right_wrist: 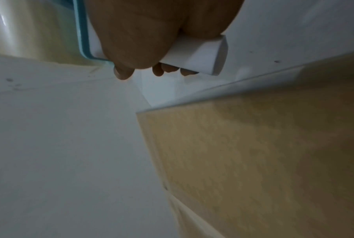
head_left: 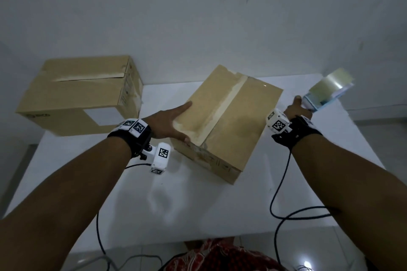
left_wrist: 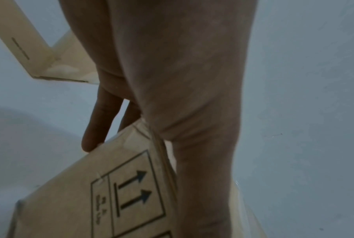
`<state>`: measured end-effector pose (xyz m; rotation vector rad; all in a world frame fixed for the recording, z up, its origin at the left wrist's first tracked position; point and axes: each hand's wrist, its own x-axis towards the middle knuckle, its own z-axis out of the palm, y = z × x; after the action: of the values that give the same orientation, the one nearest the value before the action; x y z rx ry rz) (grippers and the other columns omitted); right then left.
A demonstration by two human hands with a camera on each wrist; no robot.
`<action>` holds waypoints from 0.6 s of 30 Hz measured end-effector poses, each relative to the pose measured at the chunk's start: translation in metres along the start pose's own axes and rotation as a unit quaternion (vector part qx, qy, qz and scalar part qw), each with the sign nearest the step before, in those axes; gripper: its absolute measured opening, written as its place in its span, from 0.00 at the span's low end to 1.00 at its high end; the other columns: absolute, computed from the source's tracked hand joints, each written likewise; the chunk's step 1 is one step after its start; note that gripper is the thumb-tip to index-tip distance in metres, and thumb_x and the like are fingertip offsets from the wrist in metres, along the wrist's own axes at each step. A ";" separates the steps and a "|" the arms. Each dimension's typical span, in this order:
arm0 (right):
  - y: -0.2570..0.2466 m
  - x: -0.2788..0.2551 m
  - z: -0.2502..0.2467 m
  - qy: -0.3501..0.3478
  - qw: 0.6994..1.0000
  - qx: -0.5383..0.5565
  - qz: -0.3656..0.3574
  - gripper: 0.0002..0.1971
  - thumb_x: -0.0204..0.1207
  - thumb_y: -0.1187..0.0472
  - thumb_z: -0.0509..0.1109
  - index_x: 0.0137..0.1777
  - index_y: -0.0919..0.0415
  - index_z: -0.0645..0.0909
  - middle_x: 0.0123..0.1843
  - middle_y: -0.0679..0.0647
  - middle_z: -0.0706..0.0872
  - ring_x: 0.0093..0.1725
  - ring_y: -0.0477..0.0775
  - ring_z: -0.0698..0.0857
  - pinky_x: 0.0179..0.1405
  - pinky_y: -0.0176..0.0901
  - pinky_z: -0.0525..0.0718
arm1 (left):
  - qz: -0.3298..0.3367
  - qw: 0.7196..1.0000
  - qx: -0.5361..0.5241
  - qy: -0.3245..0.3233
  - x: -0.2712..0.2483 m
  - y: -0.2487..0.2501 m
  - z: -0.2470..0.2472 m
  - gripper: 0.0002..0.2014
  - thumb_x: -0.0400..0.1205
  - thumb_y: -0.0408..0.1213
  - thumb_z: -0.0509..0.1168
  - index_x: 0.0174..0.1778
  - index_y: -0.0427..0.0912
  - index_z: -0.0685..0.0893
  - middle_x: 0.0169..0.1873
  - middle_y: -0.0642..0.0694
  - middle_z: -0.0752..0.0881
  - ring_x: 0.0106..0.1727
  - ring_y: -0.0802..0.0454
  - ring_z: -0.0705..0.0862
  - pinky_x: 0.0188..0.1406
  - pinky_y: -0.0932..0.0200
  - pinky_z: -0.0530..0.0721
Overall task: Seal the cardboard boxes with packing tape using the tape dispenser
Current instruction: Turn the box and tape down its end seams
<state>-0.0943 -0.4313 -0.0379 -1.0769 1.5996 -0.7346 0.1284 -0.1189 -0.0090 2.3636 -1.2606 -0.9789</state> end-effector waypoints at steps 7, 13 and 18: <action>0.010 -0.007 -0.011 -0.070 0.989 0.098 -0.086 0.23 0.69 0.47 0.78 0.53 0.64 0.81 0.44 0.59 0.89 0.21 0.48 0.81 0.20 0.38 0.78 | -0.014 0.999 -0.025 0.033 0.002 0.011 0.008 0.59 0.63 0.63 0.79 0.82 0.73 0.45 0.79 0.50 0.71 0.72 0.49 0.75 0.69 0.58 0.74; 0.012 -0.032 -0.010 -0.119 0.967 -0.023 -0.225 0.22 0.58 0.39 0.81 0.33 0.58 0.85 0.34 0.56 0.90 0.31 0.57 0.87 0.34 0.45 0.85 | -0.030 0.995 -0.050 0.075 0.011 0.029 0.021 0.60 0.63 0.66 0.77 0.84 0.67 0.44 0.77 0.47 0.73 0.70 0.47 0.78 0.70 0.55 0.76; 0.019 -0.042 -0.019 -0.202 0.929 -0.052 -0.306 0.13 0.67 0.45 0.78 0.34 0.53 0.82 0.36 0.55 0.88 0.36 0.55 0.85 0.40 0.47 0.83 | -0.054 0.988 -0.086 0.120 0.021 0.039 0.033 0.61 0.61 0.71 0.76 0.84 0.66 0.45 0.81 0.46 0.69 0.76 0.44 0.73 0.72 0.52 0.74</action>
<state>-0.1150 -0.3861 -0.0321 -1.7156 0.9529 -0.7665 0.0893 -0.1566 -0.0213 2.3493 -0.9293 -0.7700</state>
